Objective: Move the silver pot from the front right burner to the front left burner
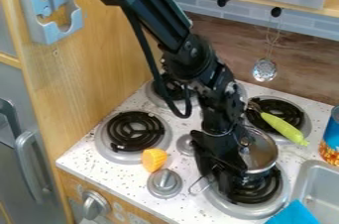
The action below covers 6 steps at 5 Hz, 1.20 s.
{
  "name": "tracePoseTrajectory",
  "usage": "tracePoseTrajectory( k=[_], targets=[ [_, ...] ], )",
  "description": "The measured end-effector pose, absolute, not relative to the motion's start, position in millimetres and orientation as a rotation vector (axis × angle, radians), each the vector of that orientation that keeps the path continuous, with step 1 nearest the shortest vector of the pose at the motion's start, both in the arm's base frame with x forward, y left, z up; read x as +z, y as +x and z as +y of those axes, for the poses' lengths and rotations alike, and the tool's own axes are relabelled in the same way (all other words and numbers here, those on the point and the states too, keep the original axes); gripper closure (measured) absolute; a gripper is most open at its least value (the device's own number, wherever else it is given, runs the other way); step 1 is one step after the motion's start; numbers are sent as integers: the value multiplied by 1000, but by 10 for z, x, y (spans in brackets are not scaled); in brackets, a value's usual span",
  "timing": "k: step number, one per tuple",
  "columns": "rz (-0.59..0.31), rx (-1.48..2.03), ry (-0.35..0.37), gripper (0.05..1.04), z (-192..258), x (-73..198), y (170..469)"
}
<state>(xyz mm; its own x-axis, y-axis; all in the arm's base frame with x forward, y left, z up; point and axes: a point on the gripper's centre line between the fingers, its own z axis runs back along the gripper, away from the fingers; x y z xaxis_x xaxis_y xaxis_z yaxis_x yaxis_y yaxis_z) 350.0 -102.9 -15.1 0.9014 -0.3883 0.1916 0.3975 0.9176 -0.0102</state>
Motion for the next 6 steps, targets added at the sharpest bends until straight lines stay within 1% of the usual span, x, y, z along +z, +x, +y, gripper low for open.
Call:
tracePoseTrajectory(
  k=[1,3,5,6],
  targets=[
    [-194,-403,-50,651,-1031,-149,3509],
    [-199,-374,-58,658,-965,-156,3471],
    [-205,-264,-81,658,-748,-160,3521],
    [-205,-207,-90,658,-652,-159,3464]
  ],
)
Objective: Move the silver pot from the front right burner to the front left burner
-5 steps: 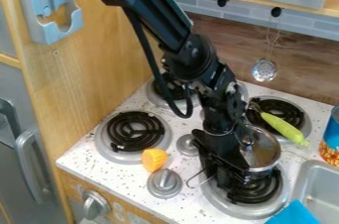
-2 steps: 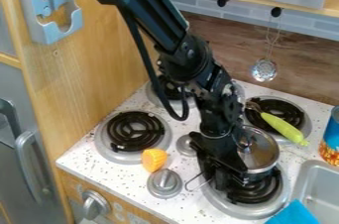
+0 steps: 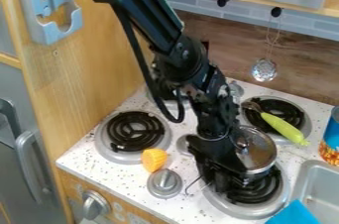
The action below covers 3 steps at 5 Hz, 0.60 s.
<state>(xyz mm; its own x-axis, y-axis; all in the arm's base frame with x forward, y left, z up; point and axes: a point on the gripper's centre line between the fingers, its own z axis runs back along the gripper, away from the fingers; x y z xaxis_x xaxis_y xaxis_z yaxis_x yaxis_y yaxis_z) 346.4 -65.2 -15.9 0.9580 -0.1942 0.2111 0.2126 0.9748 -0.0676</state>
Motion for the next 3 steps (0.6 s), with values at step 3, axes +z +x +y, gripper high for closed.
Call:
tracePoseTrajectory(
  k=[3],
  targets=[
    [-270,-73,-145,658,-303,107,3245]
  ],
)
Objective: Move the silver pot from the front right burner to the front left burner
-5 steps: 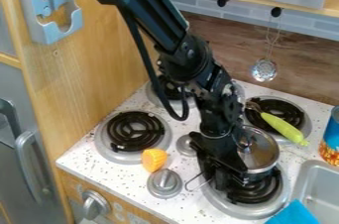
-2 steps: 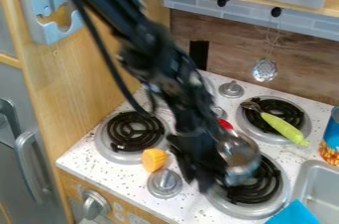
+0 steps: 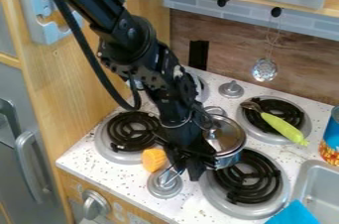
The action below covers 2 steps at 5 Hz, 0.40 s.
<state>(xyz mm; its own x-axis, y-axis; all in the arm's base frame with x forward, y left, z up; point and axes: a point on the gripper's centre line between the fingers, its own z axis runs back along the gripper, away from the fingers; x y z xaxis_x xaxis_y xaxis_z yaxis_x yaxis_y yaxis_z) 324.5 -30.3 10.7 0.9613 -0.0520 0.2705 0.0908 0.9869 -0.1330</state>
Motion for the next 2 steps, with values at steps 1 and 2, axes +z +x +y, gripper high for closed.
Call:
tracePoseTrajectory(
  k=[1,2],
  targets=[
    [-277,-49,-141,658,-279,70,3267],
    [-262,-7,-131,658,-219,-41,3267]
  ],
)
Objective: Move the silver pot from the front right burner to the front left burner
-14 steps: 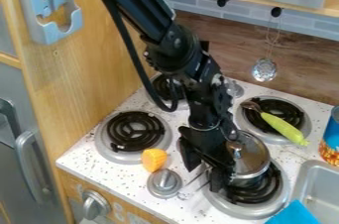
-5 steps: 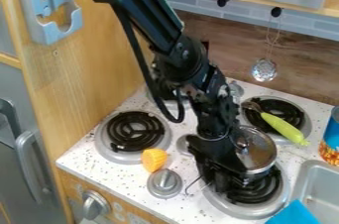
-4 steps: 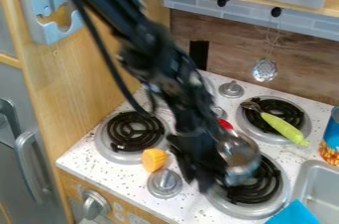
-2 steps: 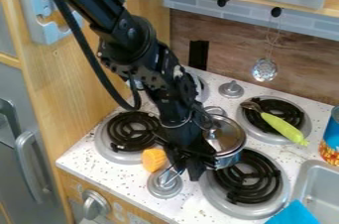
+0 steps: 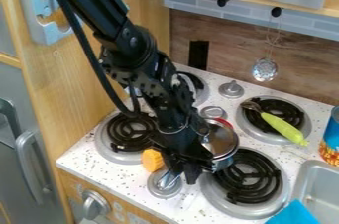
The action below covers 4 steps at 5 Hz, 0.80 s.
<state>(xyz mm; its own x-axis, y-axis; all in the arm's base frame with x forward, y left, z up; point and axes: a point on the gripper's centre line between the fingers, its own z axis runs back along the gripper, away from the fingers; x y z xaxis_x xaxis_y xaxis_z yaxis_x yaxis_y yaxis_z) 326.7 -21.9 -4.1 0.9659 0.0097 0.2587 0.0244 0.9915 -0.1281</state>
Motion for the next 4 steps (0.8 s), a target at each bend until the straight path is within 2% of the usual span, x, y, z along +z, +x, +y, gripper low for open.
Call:
tracePoseTrajectory(
  k=[3,4],
  targets=[
    [-319,113,-143,658,-84,-28,3458],
    [-323,150,-142,658,-75,-103,3544]
  ],
)
